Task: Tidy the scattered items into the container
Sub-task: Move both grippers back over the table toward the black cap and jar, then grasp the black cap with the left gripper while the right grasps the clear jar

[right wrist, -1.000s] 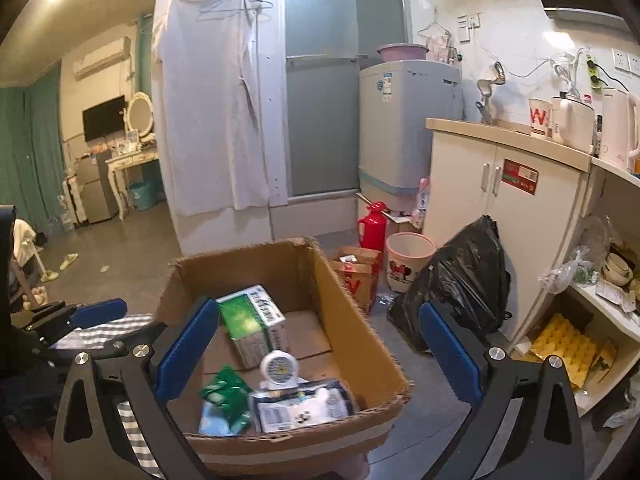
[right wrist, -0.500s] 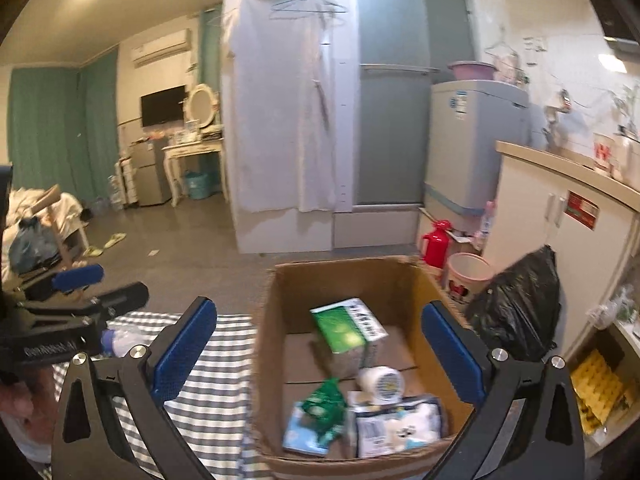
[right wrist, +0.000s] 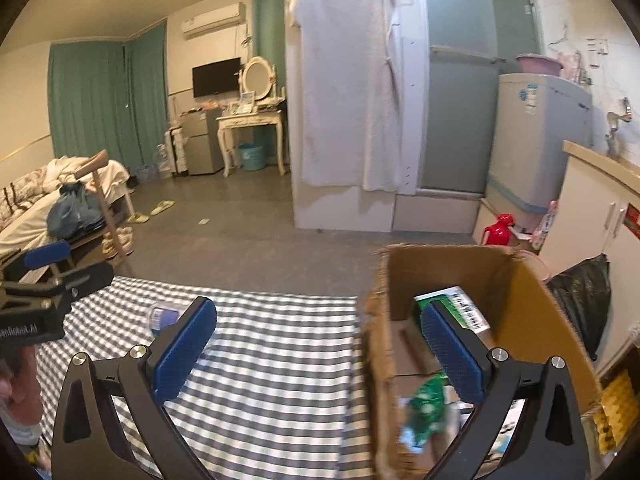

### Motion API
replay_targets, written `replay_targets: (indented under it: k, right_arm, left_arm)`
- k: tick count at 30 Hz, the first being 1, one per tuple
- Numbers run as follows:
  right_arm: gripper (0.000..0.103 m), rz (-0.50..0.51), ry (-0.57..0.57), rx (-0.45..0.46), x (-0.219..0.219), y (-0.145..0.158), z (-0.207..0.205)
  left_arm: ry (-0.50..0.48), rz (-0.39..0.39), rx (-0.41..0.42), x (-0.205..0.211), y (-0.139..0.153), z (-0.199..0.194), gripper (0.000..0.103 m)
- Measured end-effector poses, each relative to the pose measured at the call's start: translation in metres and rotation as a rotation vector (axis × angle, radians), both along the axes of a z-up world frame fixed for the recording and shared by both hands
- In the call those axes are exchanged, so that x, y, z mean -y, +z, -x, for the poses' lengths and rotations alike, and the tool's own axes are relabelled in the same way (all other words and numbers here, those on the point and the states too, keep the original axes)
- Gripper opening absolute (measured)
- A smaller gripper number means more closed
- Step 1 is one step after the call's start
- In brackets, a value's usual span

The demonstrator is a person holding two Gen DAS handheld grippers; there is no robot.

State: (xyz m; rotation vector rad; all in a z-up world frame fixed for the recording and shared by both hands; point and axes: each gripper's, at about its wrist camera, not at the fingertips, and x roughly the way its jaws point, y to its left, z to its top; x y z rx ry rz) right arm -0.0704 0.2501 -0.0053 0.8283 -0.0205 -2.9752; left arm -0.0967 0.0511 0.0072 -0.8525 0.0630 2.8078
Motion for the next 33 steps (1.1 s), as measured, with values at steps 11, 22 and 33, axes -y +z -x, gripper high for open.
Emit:
replay_targets:
  k: [11,22,33]
  right_arm:
    - [0.103,0.034,0.113,0.137,0.055,-0.04,0.031]
    - [0.103,0.027,0.132,0.187,0.077,-0.063,0.05]
    - [0.103,0.012,0.146,0.218,0.091,-0.073,0.062]
  left_arm:
    - [0.067,0.042,0.118,0.049,-0.061,-0.004,0.103]
    - [0.023,0.051,0.177,0.046,-0.105,0.001,0.103]
    - [0.025,0.013,0.25,0.048,-0.138,0.021,0.102]
